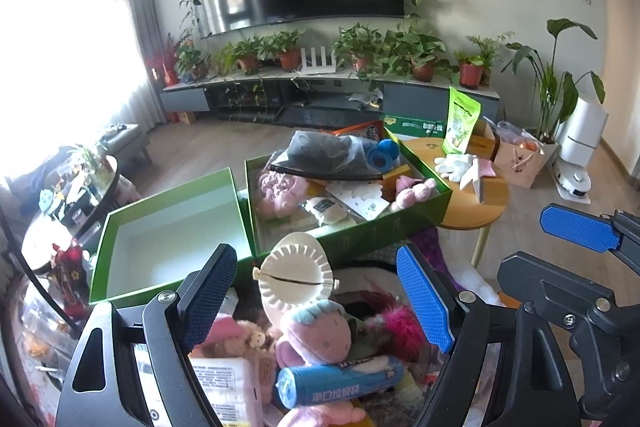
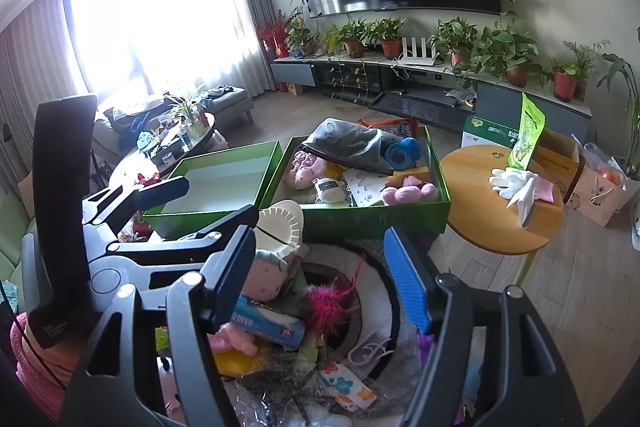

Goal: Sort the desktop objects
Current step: 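Open both grippers and move them back over the pile on the rug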

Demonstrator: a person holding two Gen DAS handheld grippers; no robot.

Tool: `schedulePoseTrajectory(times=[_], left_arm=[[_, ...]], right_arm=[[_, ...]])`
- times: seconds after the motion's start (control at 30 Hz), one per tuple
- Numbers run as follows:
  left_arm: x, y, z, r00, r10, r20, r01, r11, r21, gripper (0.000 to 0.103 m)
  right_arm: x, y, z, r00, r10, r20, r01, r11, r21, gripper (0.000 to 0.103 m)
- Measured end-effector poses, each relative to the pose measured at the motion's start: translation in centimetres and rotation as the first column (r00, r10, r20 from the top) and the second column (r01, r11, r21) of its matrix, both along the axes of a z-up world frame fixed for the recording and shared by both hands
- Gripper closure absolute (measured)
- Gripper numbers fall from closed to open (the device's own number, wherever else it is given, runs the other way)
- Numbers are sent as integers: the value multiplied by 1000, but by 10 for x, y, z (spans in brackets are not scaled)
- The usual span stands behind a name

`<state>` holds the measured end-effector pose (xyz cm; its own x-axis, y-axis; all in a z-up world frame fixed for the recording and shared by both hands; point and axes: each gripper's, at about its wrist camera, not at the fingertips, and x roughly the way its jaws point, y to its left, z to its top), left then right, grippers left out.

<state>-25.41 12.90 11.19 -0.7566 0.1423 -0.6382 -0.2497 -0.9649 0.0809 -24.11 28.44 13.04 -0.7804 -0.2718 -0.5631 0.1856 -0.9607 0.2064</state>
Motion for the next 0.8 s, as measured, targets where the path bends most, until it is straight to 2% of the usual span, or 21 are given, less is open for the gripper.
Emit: schedulePoseTrajectory(times=[0.13, 0.37, 0.43, 0.47, 0.8], left_arm=[[2, -1, -5, 1000, 4, 17, -4, 1000, 12, 20], [6, 3, -11, 1000, -7, 25, 7, 1000, -9, 20], [7, 3, -11, 1000, -8, 24, 9, 1000, -5, 20], [7, 3, -11, 1000, -9, 26, 9, 1000, -4, 20], [12, 5, -11, 1000, -22, 19, 22, 1000, 7, 20]], right_arm=[[7, -2, 0, 1000, -7, -9, 7, 1000, 11, 36], [17, -3, 0, 1000, 1, -16, -1, 1000, 2, 35], [19, -3, 0, 1000, 1, -21, -1, 1000, 2, 26], [20, -3, 1, 1000, 1, -26, -1, 1000, -1, 25], [25, -2, 2, 999, -2, -34, 2, 1000, -1, 25]])
